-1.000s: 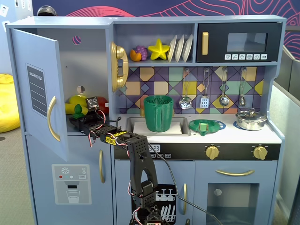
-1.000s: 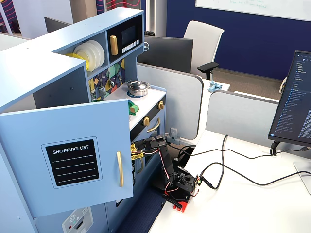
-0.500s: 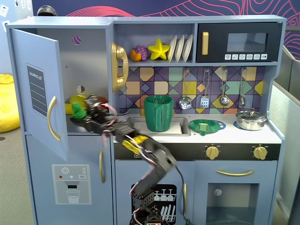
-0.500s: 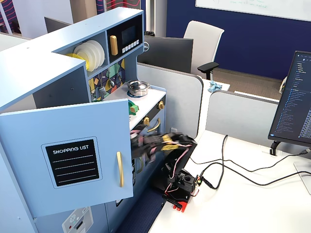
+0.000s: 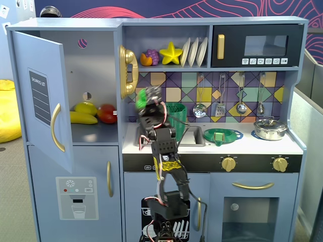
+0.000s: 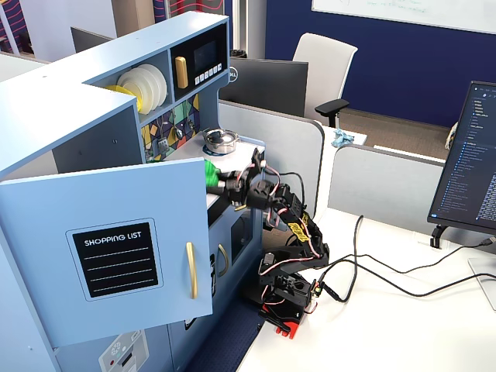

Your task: Pick up the green pineapple from the left cabinet and place it in the green recipient

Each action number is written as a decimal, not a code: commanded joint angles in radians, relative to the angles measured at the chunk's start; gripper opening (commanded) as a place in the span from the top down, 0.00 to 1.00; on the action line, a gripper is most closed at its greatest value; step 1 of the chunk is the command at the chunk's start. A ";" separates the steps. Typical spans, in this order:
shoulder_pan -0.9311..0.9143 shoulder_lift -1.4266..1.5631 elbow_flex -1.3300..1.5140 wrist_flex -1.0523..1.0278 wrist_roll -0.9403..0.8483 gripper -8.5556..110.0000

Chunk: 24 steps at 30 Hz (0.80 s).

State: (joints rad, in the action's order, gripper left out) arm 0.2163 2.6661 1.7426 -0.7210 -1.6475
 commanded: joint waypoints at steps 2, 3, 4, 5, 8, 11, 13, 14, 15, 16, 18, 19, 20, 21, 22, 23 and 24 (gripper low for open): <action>-0.215 -0.218 -0.144 0.161 0.041 0.93; -0.233 -0.268 -0.160 0.193 0.032 0.93; -0.250 -0.316 -0.169 0.236 0.023 0.93; -0.253 -0.360 -0.170 0.282 0.008 0.93; -0.265 -0.499 -0.206 0.360 -0.026 0.93; -0.276 -0.638 -0.291 0.393 -0.028 0.93; -0.281 -0.723 -0.348 0.393 -0.017 0.93; -0.282 -0.759 -0.371 0.396 -0.020 0.93; -0.281 -0.792 -0.387 0.416 -0.025 0.93; -0.281 -0.824 -0.408 0.425 -0.020 0.93; -0.282 -0.879 -0.453 0.417 -0.025 0.93; -0.284 -0.905 -0.469 0.423 -0.031 0.93; -0.284 -0.930 -0.491 0.423 -0.031 0.93; -0.284 -0.948 -0.506 0.422 -0.035 0.93; -0.284 -0.966 -0.515 0.423 -0.051 0.93; -0.284 -0.982 -0.525 0.430 -0.055 0.93; -0.284 -0.996 -0.534 0.431 -0.043 0.93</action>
State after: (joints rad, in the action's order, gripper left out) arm -0.0583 1.6950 1.3223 -0.3298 -1.6782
